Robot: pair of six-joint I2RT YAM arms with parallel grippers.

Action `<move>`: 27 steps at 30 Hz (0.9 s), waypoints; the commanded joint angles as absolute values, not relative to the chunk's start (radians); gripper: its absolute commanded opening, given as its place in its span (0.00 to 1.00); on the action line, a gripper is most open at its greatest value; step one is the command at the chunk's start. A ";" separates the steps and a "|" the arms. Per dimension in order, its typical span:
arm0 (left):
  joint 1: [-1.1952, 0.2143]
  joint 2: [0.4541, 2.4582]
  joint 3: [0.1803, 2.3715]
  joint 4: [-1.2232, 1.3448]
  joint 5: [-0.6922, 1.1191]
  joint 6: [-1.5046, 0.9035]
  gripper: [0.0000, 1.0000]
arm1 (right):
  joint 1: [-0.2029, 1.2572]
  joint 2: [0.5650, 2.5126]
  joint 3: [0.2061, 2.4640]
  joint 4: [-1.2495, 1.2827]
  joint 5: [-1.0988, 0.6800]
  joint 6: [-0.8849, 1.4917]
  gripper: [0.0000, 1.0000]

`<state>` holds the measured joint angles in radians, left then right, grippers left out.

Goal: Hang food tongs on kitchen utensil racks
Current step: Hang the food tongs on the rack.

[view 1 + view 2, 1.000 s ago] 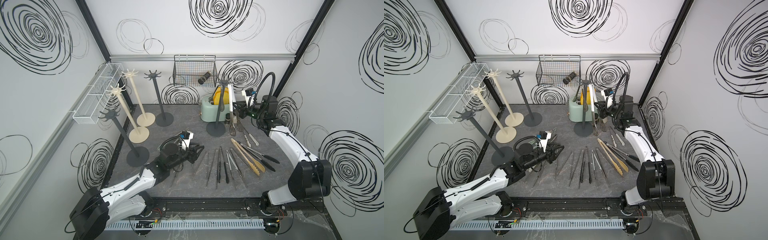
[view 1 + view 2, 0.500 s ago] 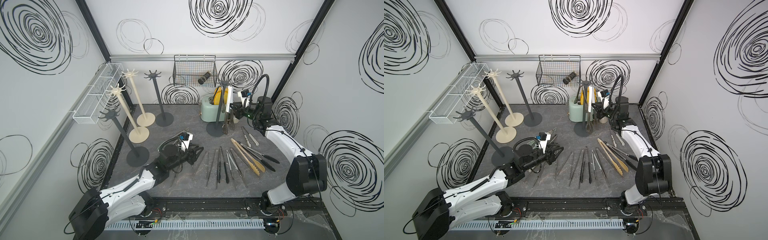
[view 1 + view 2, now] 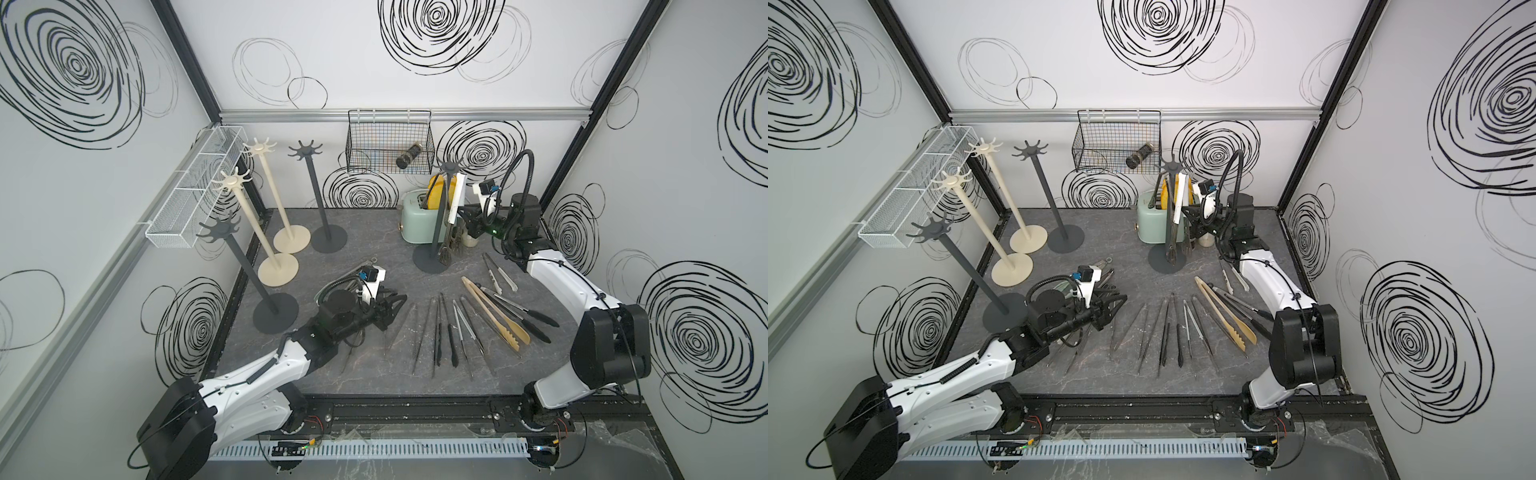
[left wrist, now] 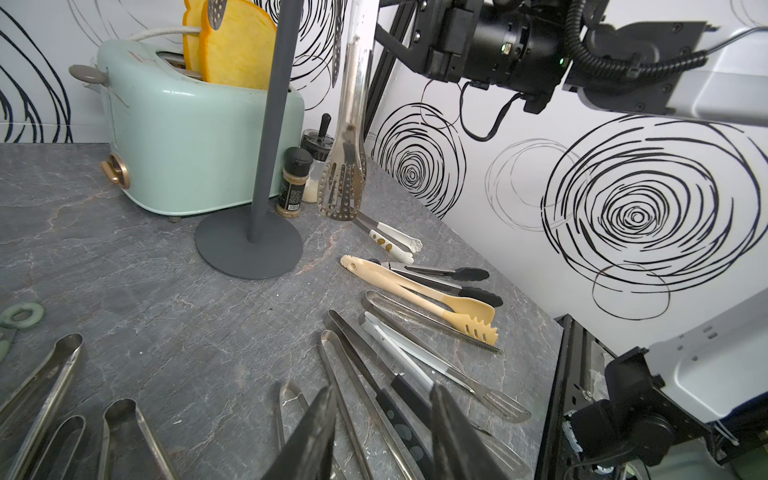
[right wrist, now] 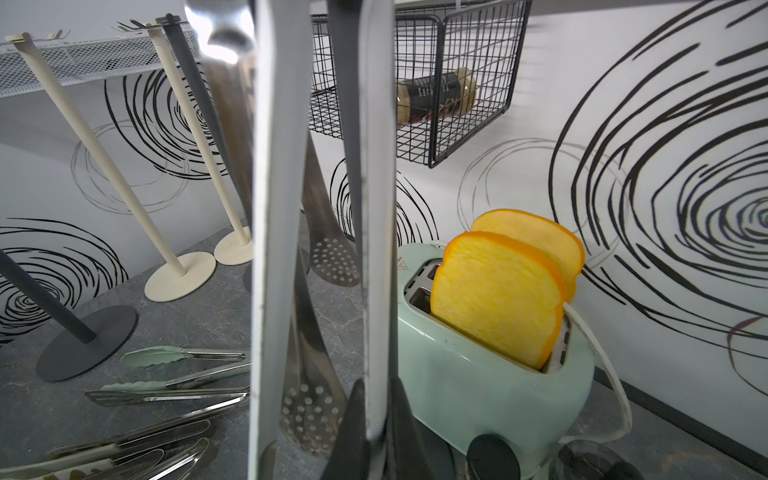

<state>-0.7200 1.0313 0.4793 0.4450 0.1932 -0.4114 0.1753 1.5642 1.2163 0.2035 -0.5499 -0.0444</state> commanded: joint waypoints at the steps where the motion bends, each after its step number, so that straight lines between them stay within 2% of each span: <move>1: -0.727 1.014 0.473 0.493 0.184 -0.415 0.42 | 0.178 1.610 1.195 0.084 -0.510 -0.023 0.03; 18: -0.727 0.990 0.481 0.453 0.168 -0.412 0.43 | 0.178 1.571 1.195 0.079 -0.516 -0.011 0.22; 27: -0.720 0.968 0.545 0.274 0.098 -0.385 0.46 | 0.177 1.521 1.174 0.067 -0.503 -0.013 0.42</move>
